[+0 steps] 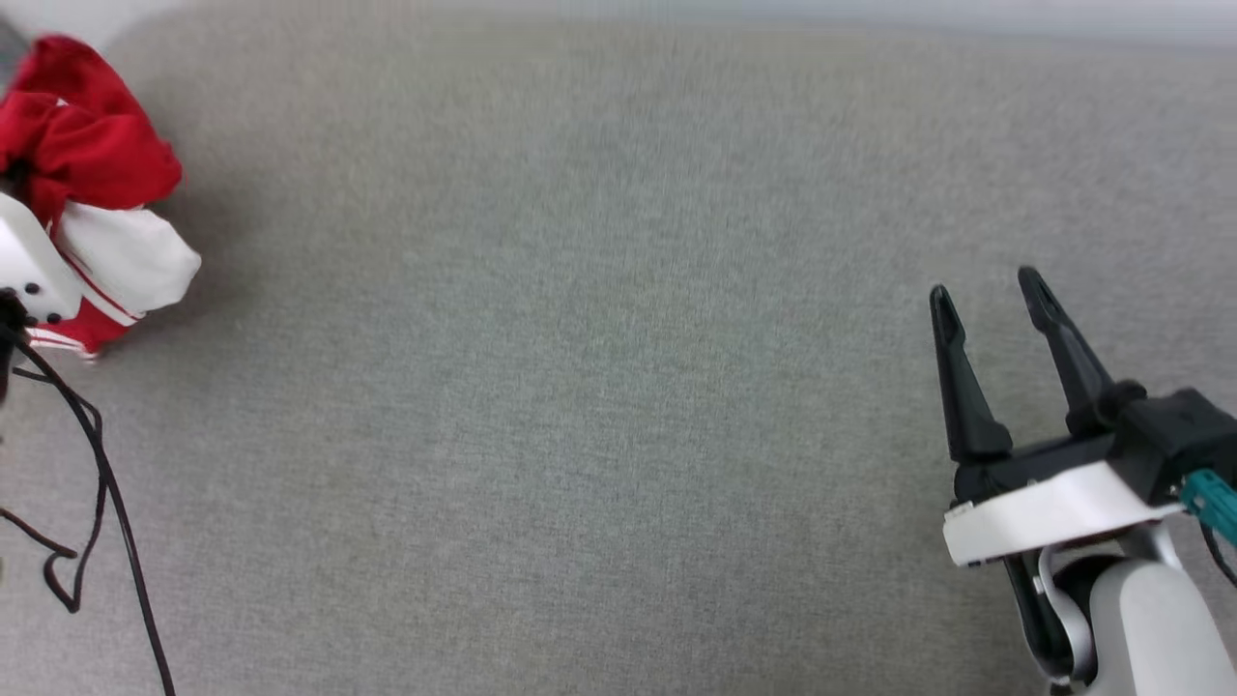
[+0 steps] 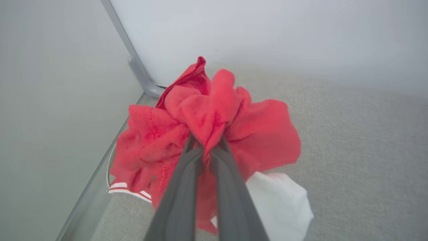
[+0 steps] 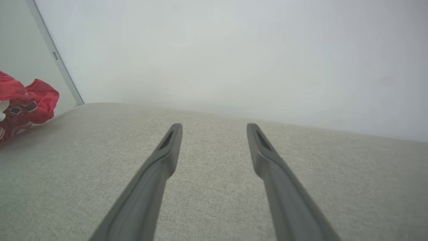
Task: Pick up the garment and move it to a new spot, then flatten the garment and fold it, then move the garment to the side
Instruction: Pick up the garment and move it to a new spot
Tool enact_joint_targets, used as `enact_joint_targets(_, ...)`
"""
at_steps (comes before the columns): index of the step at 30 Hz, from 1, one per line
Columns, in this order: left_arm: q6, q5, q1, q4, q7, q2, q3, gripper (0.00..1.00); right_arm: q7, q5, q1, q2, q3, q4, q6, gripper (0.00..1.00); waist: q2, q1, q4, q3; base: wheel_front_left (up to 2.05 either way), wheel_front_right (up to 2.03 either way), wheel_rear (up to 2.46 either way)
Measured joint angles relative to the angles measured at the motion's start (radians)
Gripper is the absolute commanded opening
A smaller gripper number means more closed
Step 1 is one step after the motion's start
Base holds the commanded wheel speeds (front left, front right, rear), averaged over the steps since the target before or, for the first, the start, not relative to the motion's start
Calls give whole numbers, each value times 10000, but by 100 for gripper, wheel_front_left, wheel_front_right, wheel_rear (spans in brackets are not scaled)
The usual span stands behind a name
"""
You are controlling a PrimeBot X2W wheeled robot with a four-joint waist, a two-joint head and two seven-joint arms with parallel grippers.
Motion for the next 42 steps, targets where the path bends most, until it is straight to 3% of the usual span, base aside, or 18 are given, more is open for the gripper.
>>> enact_joint_targets(10, 186, -19, 1635, -2150, -918, -443, -84, 0, 35, 458, 1180, -2, -476, 109, 0, 100, 0, -2, -405, -1680, 0, 0, 0)
enact_joint_targets(23, 688, -418, 4125, -5737, -915, -1287, -364, 0, 303, 727, 1887, -2, -556, -236, 0, 100, 0, 0, -1905, -2512, 0, 0, 0)
enact_joint_targets(32, 437, -109, 4303, -7068, -364, -2389, -2161, 0, 332, 880, 1853, -4, -378, -477, 0, 100, 1, 1, -2919, -2183, 0, 0, 0)
enact_joint_targets(42, -228, 274, 3832, -6700, -217, -3891, -4541, 0, -140, 1212, 1457, -2, -209, -151, 0, 100, 1, 3, -3528, -947, 0, 0, 0)
